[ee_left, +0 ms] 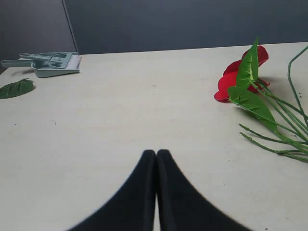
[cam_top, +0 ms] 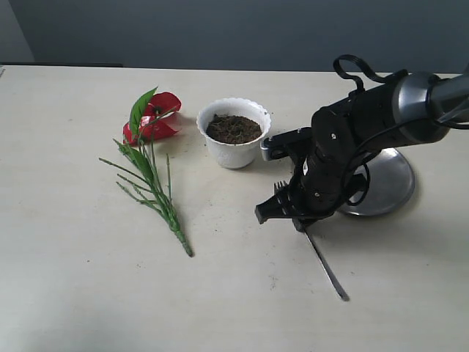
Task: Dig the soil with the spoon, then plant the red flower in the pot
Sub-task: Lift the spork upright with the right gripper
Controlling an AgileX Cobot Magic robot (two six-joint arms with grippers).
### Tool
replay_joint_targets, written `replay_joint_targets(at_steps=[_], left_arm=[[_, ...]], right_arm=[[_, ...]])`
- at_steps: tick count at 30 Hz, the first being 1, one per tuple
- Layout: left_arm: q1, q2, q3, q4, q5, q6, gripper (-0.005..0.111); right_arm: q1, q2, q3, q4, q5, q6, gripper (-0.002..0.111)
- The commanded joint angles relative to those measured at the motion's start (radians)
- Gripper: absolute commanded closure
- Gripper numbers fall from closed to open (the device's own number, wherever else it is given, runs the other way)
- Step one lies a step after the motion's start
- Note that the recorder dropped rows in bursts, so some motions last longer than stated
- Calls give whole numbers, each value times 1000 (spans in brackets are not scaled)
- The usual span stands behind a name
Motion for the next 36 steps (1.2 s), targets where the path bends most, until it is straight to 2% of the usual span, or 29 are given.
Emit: replay_joint_targets(at_steps=[1, 10, 22, 36], left_arm=[[0, -6, 5, 7, -6, -1, 106], [0, -6, 5, 7, -6, -1, 106], [0, -6, 5, 7, -6, -1, 106], [0, -6, 5, 7, -6, -1, 106]], right_arm=[[-2, 25, 8, -24, 0, 0, 109], [-2, -5, 8, -38, 20, 0, 109], [-2, -182, 8, -63, -13, 0, 109], [-2, -325, 8, -328, 4, -19, 109]])
